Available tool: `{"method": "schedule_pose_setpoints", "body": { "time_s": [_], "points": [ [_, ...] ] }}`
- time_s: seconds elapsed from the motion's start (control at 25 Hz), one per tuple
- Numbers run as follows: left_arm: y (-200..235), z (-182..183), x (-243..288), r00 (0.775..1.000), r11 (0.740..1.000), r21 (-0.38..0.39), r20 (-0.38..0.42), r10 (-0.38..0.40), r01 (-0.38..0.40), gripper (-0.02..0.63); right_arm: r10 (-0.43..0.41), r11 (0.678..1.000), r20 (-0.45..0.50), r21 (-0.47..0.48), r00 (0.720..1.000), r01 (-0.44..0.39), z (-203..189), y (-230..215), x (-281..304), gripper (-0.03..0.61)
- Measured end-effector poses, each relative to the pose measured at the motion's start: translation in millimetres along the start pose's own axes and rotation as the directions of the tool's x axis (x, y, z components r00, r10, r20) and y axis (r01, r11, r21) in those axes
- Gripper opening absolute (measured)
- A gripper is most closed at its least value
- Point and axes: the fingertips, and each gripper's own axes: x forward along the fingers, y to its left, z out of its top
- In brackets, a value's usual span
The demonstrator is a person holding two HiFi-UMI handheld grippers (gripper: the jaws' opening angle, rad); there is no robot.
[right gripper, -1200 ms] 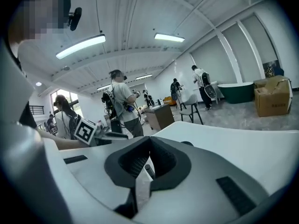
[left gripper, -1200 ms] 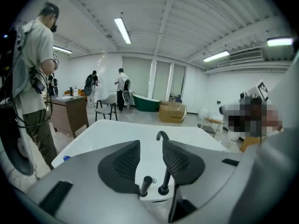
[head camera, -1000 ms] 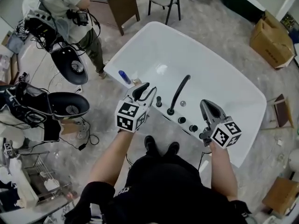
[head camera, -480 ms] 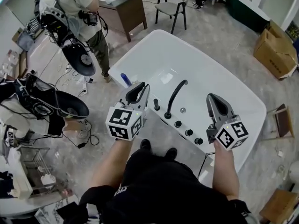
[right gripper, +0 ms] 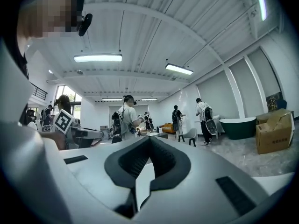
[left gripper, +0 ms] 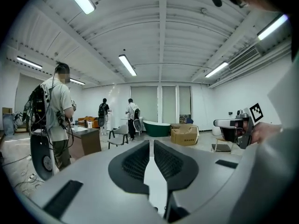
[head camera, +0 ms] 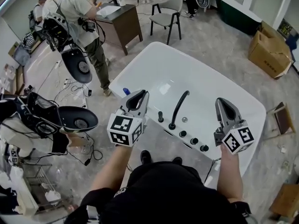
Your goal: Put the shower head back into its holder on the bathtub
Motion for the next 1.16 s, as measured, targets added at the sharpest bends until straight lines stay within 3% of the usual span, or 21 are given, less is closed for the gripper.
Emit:
{"method": "schedule_pose_setpoints", "body": {
  "time_s": [0.32,0.64,1.16],
  "points": [
    [37,2,14,0.999,1.000,-0.011,0.025,-0.025,0.025,0.041,0.006,0.998,-0.029,-0.059,1.000,-0.007,-2,51,35,0.011],
    [42,5,24,0.998,0.998,-0.002,0.014,-0.056,0.056,0.038,-0.005,0.998,-0.023,-0.056,1.000,0.004,1,49,46,0.011],
    [51,10,17,1.000,0.999,-0.015,0.010,-0.029,0.029,0.023,-0.011,1.000,-0.019,-0.013,1.000,0.011,7,45,45,0.011]
  ]
}}
